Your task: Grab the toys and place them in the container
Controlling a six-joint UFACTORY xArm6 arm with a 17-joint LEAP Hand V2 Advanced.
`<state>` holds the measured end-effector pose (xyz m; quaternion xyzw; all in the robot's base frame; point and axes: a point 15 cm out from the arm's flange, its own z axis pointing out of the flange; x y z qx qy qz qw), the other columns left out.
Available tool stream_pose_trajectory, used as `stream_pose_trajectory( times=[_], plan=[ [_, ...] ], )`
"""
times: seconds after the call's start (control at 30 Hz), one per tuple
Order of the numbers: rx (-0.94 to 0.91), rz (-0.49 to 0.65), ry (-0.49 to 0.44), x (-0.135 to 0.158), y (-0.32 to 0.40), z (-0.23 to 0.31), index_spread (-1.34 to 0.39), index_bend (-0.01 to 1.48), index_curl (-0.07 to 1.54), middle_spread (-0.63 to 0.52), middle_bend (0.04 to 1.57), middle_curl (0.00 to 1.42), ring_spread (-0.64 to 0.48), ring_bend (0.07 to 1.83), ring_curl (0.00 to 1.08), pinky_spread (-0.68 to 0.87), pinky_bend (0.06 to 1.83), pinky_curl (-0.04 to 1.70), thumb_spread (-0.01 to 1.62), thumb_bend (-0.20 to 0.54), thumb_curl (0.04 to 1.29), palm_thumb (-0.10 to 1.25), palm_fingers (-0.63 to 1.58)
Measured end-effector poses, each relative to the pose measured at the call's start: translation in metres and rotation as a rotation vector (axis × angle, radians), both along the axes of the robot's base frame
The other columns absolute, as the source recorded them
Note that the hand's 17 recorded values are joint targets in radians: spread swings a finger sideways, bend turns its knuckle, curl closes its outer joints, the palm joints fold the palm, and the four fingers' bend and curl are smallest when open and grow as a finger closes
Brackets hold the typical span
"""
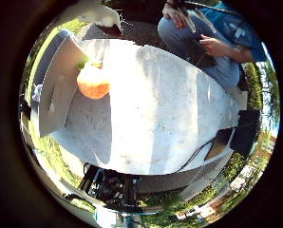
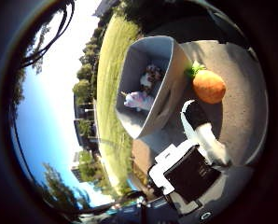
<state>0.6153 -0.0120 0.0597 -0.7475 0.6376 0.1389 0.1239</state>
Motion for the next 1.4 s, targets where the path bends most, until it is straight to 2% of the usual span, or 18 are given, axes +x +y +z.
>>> stream_pose_trajectory(
  times=[0.27, 0.37, 0.63, 0.9, 0.97, 1.07, 1.1, 1.17, 1.3, 1.4],
  plan=[
    [-0.050, -0.055, -0.046, 0.019, 0.008, -0.046, -0.11, 0.17, 0.24, 0.06, 0.19, 0.35, 0.28, 0.47, 0.30, 0.47, 0.55, 0.37, 1.11, -0.027, 0.48, 0.73, 0.17],
    [-0.074, -0.076, -0.064, 0.026, 0.016, -0.066, -0.09, 0.17, 0.25, 0.05, 0.19, 0.36, 0.28, 0.48, 0.30, 0.46, 0.52, 0.35, 1.12, -0.039, 0.47, 0.69, 0.20],
    [-0.118, -0.121, -0.058, 0.023, 0.042, -0.130, -0.04, 0.17, 0.26, 0.05, 0.19, 0.36, 0.29, 0.48, 0.31, 0.45, 0.49, 0.31, 1.13, -0.034, 0.45, 0.60, 0.26],
    [-0.186, -0.081, -0.051, 0.014, 0.046, -0.158, -0.01, 0.17, 0.26, 0.04, 0.20, 0.37, 0.33, 0.57, 0.32, 0.48, 0.53, 0.29, 1.12, -0.031, 0.43, 0.59, 0.43],
    [-0.208, -0.065, -0.048, 0.013, 0.043, -0.160, -0.02, 0.17, 0.25, 0.02, 0.25, 0.38, 0.32, 0.64, 0.33, 0.50, 0.55, 0.28, 1.12, -0.029, 0.42, 0.60, 0.60],
    [-0.213, -0.063, -0.038, 0.010, 0.041, -0.159, -0.10, 0.18, 0.25, -0.01, 0.39, 0.43, 0.27, 0.75, 0.36, 0.51, 0.69, 0.30, 1.11, -0.026, 0.42, 0.61, 1.01],
    [-0.213, -0.060, -0.038, 0.010, 0.041, -0.159, -0.16, 0.22, 0.27, -0.02, 0.48, 0.47, 0.25, 0.79, 0.38, 0.51, 0.73, 0.33, 1.11, -0.021, 0.42, 0.63, 1.21],
    [-0.211, -0.051, -0.028, 0.008, 0.043, -0.159, -0.22, 0.24, 0.29, -0.03, 0.61, 0.53, 0.21, 0.88, 0.44, 0.49, 0.80, 0.37, 1.10, -0.021, 0.42, 0.64, 1.28],
    [-0.202, -0.034, 0.009, -0.001, 0.047, -0.154, -0.35, 0.29, 0.34, -0.08, 0.86, 0.68, 0.10, 1.15, 0.57, 0.46, 0.97, 0.49, 1.08, 0.005, 0.48, 0.77, 1.17],
    [-0.188, -0.026, 0.047, -0.007, 0.045, -0.138, -0.44, 0.37, 0.37, -0.12, 0.96, 0.75, 0.04, 1.24, 0.62, 0.42, 1.11, 0.56, 1.06, 0.020, 0.52, 0.86, 1.13]
  ],
)
